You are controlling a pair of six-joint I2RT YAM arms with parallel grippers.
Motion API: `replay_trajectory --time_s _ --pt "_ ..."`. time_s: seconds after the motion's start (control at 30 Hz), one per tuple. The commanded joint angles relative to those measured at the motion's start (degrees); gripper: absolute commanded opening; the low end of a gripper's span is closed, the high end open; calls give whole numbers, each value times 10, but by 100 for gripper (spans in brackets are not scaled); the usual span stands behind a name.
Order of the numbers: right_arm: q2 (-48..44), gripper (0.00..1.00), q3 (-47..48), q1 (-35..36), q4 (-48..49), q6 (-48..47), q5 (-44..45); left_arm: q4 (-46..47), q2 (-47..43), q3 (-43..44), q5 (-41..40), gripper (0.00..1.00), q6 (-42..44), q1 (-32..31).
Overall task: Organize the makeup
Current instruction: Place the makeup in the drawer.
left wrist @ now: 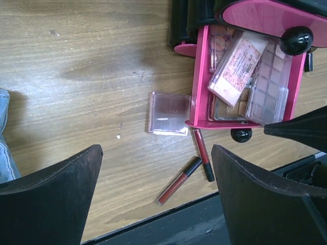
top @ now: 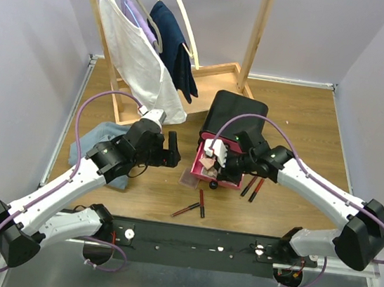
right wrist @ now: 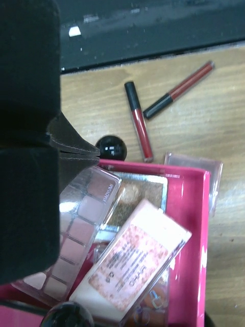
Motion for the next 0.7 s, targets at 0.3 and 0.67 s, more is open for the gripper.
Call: replay_trajectory --time_s 0.3,0.67 --pt "8 0 -22 1 24 7 80 -2 -9 2 -13 97 13 13" --pt "-3 0 -32 -19 37 18 127 3 -9 -3 6 99 14 23"
